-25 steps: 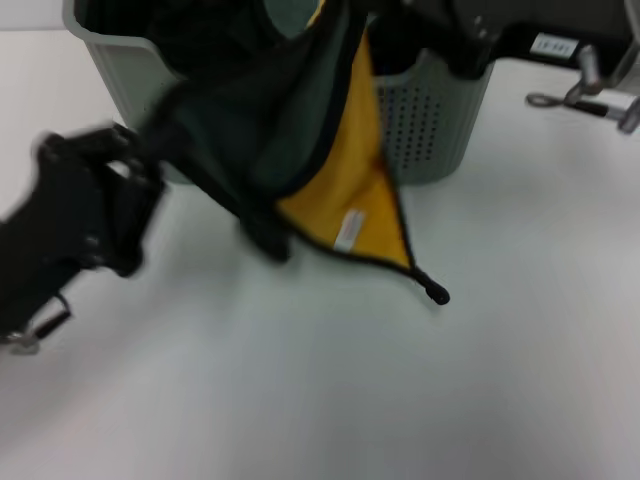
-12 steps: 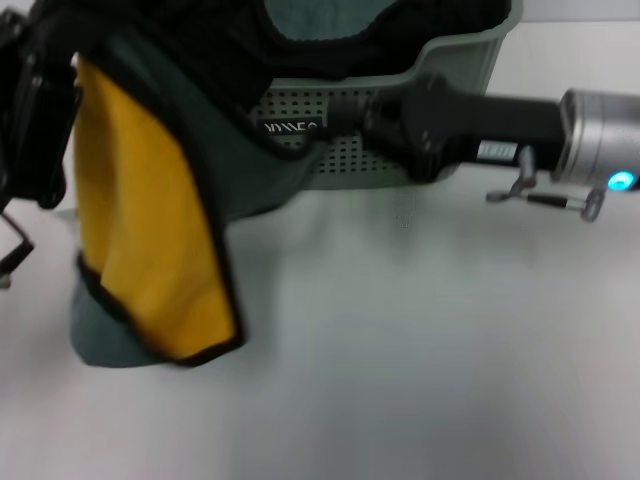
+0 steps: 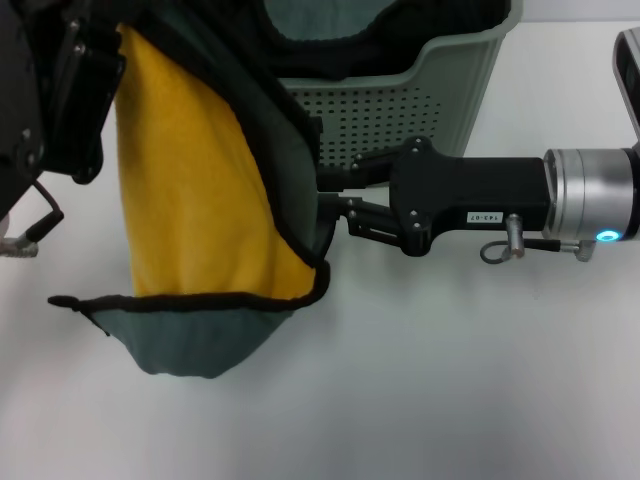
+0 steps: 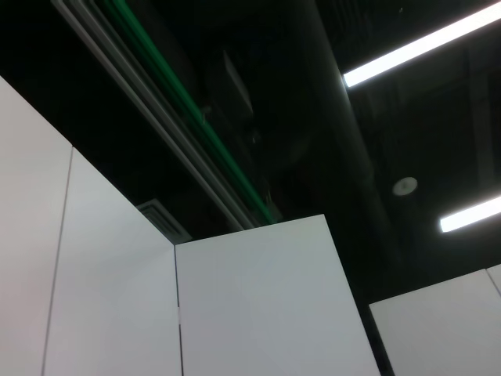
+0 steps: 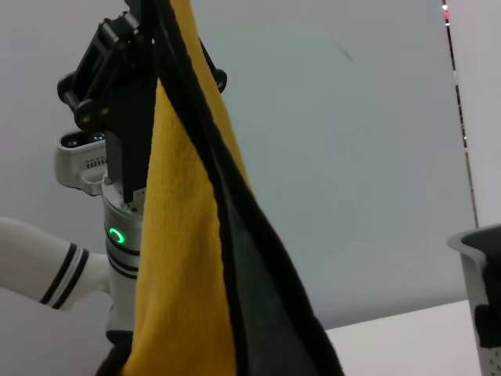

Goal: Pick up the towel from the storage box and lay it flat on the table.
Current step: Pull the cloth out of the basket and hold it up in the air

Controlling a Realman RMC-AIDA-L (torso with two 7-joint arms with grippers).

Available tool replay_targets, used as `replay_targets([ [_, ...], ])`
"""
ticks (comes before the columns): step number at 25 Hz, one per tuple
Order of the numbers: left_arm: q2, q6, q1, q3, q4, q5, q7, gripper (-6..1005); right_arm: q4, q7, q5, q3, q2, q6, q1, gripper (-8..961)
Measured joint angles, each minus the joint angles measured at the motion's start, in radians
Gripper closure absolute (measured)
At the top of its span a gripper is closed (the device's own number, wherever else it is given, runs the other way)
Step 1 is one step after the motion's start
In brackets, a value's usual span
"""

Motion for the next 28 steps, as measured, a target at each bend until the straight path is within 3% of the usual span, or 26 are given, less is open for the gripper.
replay_targets([
  [15,0.008,-0.002,0.007,-0.004,-0.01,-0.001,0.018,986,-0.001,-0.012,-0.034,-0.002,-0.006,0.041,-0.021,352],
  [28,0.007,-0.003,0.0,-0.007,-0.035,-0.012,0.041,986,0.004,-0.022,-0.087,-0.006,-0.003,0.05,-0.036,407],
])
